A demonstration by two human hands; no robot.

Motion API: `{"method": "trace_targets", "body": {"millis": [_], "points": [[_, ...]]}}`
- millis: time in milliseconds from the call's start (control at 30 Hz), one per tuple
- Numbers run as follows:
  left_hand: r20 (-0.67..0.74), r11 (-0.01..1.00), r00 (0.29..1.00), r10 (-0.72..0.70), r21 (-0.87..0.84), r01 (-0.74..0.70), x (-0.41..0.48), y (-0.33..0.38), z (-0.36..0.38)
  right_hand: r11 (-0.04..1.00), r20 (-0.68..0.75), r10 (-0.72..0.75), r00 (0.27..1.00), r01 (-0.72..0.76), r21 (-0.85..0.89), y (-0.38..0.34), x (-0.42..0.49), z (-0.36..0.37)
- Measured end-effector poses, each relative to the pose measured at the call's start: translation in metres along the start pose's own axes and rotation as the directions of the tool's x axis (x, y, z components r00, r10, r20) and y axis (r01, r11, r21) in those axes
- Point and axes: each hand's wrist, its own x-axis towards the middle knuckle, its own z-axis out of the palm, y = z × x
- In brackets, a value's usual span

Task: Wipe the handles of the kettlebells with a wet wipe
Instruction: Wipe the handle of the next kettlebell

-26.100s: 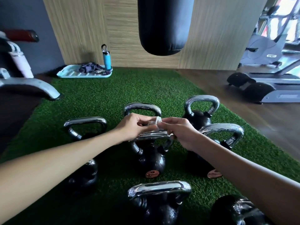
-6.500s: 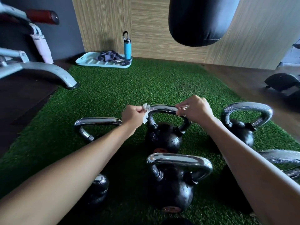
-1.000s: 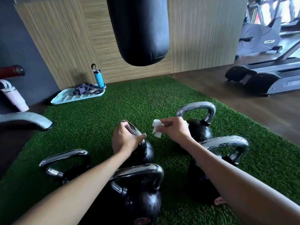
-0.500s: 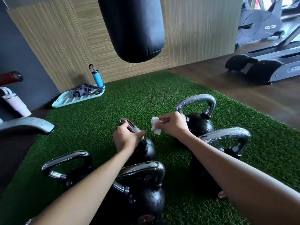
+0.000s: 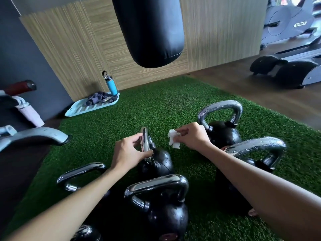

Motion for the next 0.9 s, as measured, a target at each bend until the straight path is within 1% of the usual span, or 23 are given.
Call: {"method": "trace_targets", "body": {"millis": [100,200,267,367,467,567,700,800,900], "points": [[-0.058,0.986,0.988,0.142,0.098,-0.136,-0.002,0.002,0.004,1.000,-0.013,0.007,1.000,-0.007,0.000,-0.002,0.002,0.001],[-0.068,0.979,0.982,0.175,0.119,-0.166,0.000,0.001,0.008,0.999,0.003,0.024,1.000,-0.024,0.035,-0.003,0.002,0.007],[-0.040,0.978,0.985,0.170,0.129,-0.164,0.002,-0.004,0.012,0.999,0.022,0.019,1.000,-0.020,0.042,-0.003,0.001,0.011],[-0.048,0.981,0.988,0.148,0.134,-0.140,0.003,-0.004,0.009,0.997,0.025,0.027,0.999,-0.029,0.067,-0.003,0.002,0.015],[-0.047,0.985,0.992,0.120,0.131,-0.113,-0.001,0.001,0.006,0.992,0.011,0.060,0.998,-0.060,0.108,-0.002,0.006,0.020],[-0.043,0.989,0.996,0.078,0.131,-0.071,-0.004,0.007,0.007,0.977,0.019,0.120,0.993,-0.122,0.174,0.001,0.012,0.030],[-0.013,0.986,1.000,0.023,0.166,-0.020,-0.002,0.004,-0.005,0.955,0.026,0.187,0.982,-0.188,0.230,0.001,0.022,0.046],[0.004,0.984,1.000,0.009,0.180,-0.010,0.000,-0.004,-0.012,0.944,0.030,0.201,0.979,-0.202,0.259,-0.001,0.031,0.061],[0.015,0.989,1.000,-0.014,0.147,0.012,-0.001,-0.013,-0.015,0.943,0.014,0.205,0.979,-0.201,0.265,-0.005,0.042,0.080]]}}
